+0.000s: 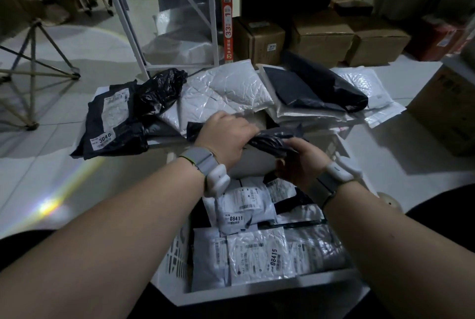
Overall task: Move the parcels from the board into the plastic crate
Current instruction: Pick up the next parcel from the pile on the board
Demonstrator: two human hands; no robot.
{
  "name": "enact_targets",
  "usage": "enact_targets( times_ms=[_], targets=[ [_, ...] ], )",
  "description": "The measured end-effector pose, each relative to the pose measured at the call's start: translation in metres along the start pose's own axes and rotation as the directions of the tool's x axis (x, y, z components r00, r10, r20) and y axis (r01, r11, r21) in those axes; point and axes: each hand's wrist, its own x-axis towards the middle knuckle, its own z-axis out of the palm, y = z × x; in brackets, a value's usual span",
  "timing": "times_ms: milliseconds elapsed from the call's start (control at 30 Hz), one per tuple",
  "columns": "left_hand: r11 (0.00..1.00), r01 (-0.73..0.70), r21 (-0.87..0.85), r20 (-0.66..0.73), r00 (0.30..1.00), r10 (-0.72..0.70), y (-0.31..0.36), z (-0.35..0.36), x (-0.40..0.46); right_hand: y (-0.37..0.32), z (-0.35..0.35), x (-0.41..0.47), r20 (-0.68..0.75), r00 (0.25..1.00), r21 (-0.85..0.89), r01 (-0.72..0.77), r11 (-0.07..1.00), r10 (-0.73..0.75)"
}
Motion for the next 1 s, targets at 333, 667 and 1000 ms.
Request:
enact_targets(
  times_ms=[333, 667, 1000],
  targets=[
    [0.963, 0.254, -0.093, 0.297, 0.930, -0.217, 0.050, 0.023, -0.031, 0.027, -0.031, -0.001, -0.098, 0.983, -0.062, -0.159, 0.985, 0.153],
    [0.242, 0.799, -0.551, 0.565, 0.570, -0.596, 0.044, 0.045, -0.056, 0.046, -0.064, 0.017, -0.165, 0.972, -0.277, -0.210, 0.938, 0.169],
    [-0.088, 0.764, -0.639, 0.672, 0.499, -0.548, 0.043, 0.047, -0.046, 0.057, -0.063, 0.021, -0.127, 0.980, -0.275, -0.181, 0.944, 0.151]
  ],
)
